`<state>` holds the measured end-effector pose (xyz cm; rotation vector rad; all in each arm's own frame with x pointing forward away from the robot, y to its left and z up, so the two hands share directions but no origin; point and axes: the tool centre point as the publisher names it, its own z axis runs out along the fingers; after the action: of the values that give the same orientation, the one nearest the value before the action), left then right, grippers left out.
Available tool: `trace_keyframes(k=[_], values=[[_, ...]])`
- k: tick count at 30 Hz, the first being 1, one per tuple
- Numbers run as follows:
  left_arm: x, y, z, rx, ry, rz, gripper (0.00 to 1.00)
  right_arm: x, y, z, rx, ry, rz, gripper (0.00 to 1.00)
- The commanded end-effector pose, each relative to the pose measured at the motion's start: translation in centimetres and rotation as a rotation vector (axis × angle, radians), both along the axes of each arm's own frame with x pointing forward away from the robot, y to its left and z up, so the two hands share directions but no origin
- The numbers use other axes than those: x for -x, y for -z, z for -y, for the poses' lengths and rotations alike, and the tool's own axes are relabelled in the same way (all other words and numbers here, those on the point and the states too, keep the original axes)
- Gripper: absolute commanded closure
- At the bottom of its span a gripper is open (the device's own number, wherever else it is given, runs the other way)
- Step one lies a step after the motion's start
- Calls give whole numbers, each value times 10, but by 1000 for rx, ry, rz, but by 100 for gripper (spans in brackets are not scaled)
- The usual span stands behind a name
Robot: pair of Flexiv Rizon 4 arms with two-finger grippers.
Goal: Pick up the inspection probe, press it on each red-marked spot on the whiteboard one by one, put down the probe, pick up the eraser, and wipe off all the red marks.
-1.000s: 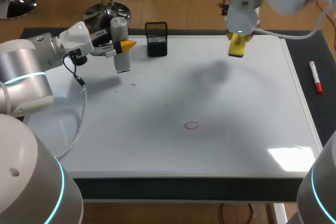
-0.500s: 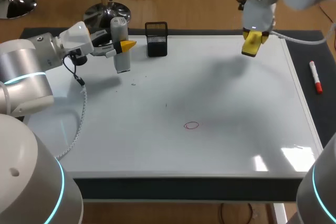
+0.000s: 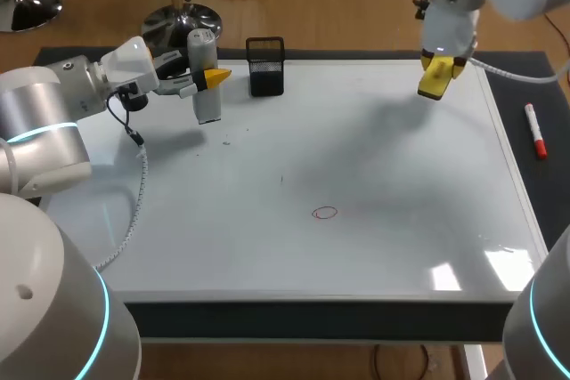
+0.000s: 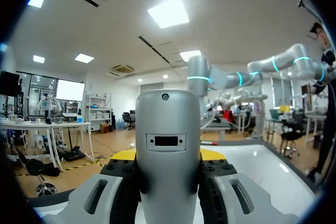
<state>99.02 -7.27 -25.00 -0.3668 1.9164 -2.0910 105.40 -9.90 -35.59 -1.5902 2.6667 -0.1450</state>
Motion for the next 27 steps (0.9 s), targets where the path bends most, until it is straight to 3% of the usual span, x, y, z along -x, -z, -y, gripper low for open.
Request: trace_keyframes(k=[1, 27], values=[[0, 0, 1, 1, -3, 1, 100, 3, -3, 4, -16, 3, 9, 100], [4, 0, 5, 1, 9, 14, 100, 3, -3, 4, -16, 3, 9, 100]])
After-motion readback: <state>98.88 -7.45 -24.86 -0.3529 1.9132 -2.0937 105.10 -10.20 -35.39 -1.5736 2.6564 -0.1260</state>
